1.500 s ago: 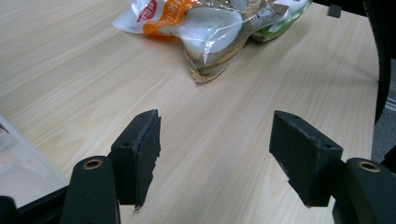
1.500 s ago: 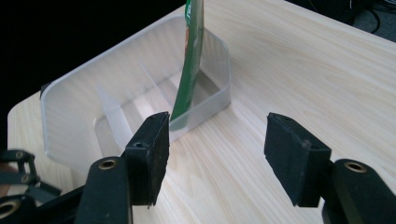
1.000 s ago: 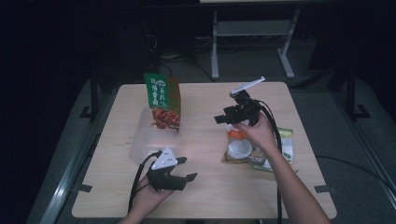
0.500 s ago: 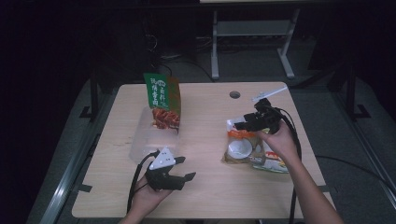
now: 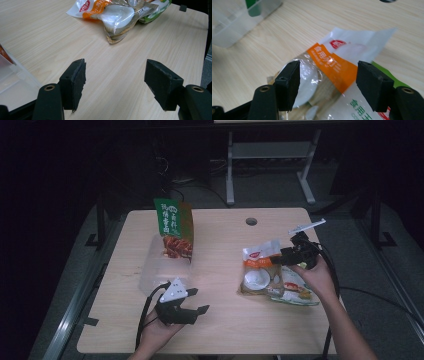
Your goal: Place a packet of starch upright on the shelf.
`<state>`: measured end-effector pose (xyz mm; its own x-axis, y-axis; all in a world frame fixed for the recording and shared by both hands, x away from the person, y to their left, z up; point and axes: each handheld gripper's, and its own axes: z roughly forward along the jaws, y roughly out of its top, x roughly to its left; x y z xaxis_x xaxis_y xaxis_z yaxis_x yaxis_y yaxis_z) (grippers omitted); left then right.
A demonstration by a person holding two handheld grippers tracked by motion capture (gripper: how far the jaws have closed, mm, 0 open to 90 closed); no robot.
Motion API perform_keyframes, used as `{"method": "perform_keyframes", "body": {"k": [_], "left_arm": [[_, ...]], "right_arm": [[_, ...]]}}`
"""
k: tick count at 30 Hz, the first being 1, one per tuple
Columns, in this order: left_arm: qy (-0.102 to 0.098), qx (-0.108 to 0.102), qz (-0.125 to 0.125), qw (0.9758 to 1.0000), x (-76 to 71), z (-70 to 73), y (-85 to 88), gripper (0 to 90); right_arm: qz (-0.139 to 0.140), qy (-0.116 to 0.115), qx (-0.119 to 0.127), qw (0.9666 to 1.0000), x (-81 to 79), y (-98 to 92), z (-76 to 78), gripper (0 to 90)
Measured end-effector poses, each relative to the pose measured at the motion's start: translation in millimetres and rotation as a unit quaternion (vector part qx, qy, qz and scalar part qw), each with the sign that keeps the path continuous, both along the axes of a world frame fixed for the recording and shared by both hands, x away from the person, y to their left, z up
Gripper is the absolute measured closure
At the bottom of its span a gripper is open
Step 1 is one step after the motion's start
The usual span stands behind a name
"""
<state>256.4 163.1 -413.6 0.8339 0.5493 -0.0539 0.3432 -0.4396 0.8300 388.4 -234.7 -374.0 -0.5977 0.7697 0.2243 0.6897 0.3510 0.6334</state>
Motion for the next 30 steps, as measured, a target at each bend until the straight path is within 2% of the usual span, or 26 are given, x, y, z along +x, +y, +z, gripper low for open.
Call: {"method": "perform_keyframes", "body": {"k": [2,4,7,9,14,19,25,26,27,30], "left_arm": [[0.000,0.000,0.000,1.0000,-0.1,0.0,-0.1,32.8],[0.001,0.000,0.000,1.0000,-0.5,-0.1,-0.6,32.8],[0.000,0.001,-0.001,1.0000,-0.6,-0.2,-0.9,32.8],[0.001,0.001,-0.001,1.0000,-0.6,-0.3,-1.2,32.8],[0.002,-0.001,-0.001,1.0000,-0.5,-0.3,-1.1,32.8],[0.002,-0.002,0.000,1.0000,-0.2,-0.4,-0.6,32.6],[0.005,-0.002,0.001,1.0000,-0.2,-0.7,-1.3,32.5],[0.003,-0.001,0.000,1.0000,-0.2,-0.8,-1.3,32.5],[0.003,-0.001,-0.001,1.0000,-0.3,-0.7,-1.5,32.6],[0.003,0.001,-0.001,1.0000,-0.3,-0.2,-1.7,32.5]], "right_arm": [[-0.005,0.010,-0.001,0.9999,1.2,-3.9,-2.6,34.4],[-0.011,0.007,0.000,0.9999,0.7,-7.8,-4.5,34.7],[-0.015,0.014,-0.003,0.9998,2.8,-11.6,-10.7,34.3],[-0.018,0.026,0.000,0.9995,5.1,-12.6,-15.9,34.3],[-0.018,0.048,0.008,0.9987,13.9,-11.3,-30.5,35.2],[-0.016,0.070,0.010,0.9974,22.4,-5.7,-42.3,40.2],[-0.012,0.084,0.011,0.9963,28.4,3.7,-50.1,55.3],[-0.011,0.086,0.012,0.9962,29.1,4.8,-51.4,59.0],[-0.009,0.085,0.013,0.9963,29.4,5.5,-52.2,66.8],[0.003,0.088,0.026,0.9957,29.4,7.6,-52.6,79.3]]}}
